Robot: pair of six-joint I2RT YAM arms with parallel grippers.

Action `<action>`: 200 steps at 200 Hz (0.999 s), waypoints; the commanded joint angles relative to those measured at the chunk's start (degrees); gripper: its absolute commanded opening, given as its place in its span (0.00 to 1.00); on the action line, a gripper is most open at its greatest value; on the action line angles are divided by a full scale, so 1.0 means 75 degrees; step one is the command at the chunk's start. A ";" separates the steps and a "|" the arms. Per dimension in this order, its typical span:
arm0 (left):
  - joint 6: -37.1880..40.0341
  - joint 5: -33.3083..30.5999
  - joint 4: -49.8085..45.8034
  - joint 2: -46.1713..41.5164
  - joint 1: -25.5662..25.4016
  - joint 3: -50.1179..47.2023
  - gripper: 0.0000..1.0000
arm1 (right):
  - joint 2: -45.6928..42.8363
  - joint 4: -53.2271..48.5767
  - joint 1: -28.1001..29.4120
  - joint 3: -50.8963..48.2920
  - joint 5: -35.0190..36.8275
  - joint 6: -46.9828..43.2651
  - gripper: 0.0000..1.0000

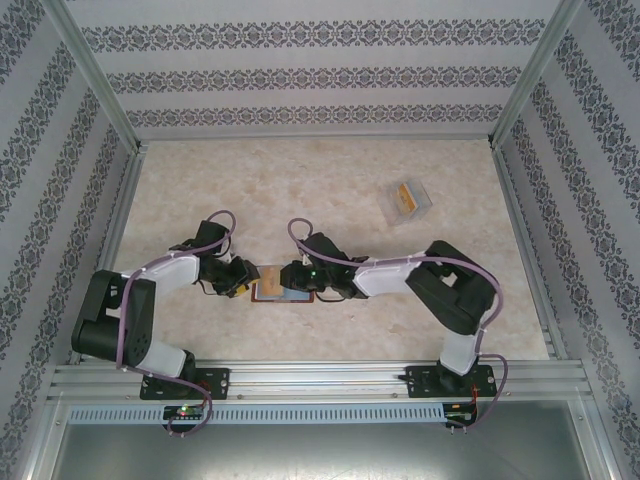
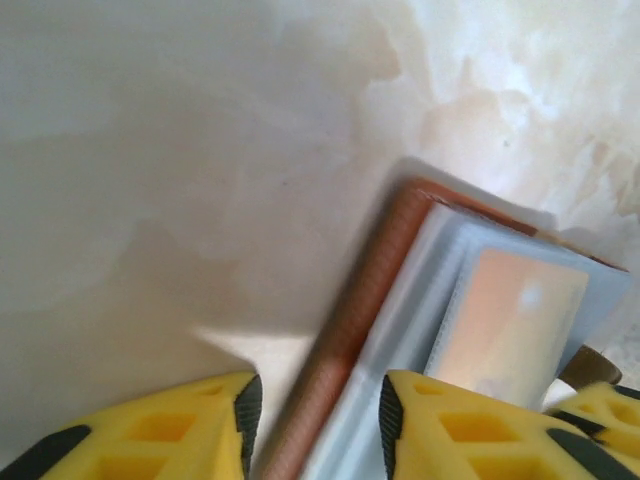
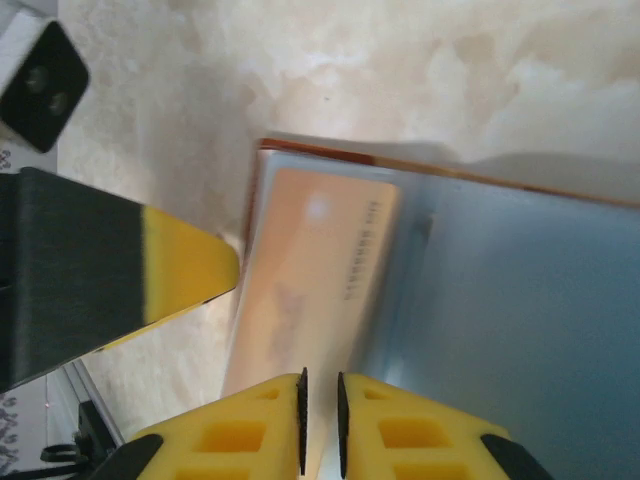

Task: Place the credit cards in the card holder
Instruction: Insert the credit card into the card slot, then close the card holder at the center of the table.

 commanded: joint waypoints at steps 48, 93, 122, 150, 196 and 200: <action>0.0293 0.0295 0.0515 -0.0396 0.0056 -0.0429 0.59 | -0.1455 -0.3535 0.0065 0.0664 0.2291 -0.1667 0.39; 0.0619 0.0683 0.0719 0.0043 0.0015 -0.0322 0.66 | -0.1064 -0.4229 0.0361 0.1022 0.3091 -0.1413 0.53; 0.0593 0.0682 0.0790 0.0416 -0.0108 -0.0283 0.67 | -0.0393 -0.4320 0.0488 0.1354 0.3319 -0.1225 0.54; 0.0640 0.0578 0.0728 0.0693 -0.0196 -0.0151 0.68 | 0.0031 -0.4523 0.0681 0.1604 0.3854 -0.1160 0.54; 0.0717 0.0424 0.0678 0.0935 -0.0316 -0.0014 0.67 | -0.0293 -0.4681 0.0675 0.1296 0.4658 -0.1006 0.51; 0.0723 0.0436 0.0651 0.0961 -0.0318 0.0021 0.67 | -0.0328 -0.4720 0.0644 0.1275 0.4642 -0.0995 0.50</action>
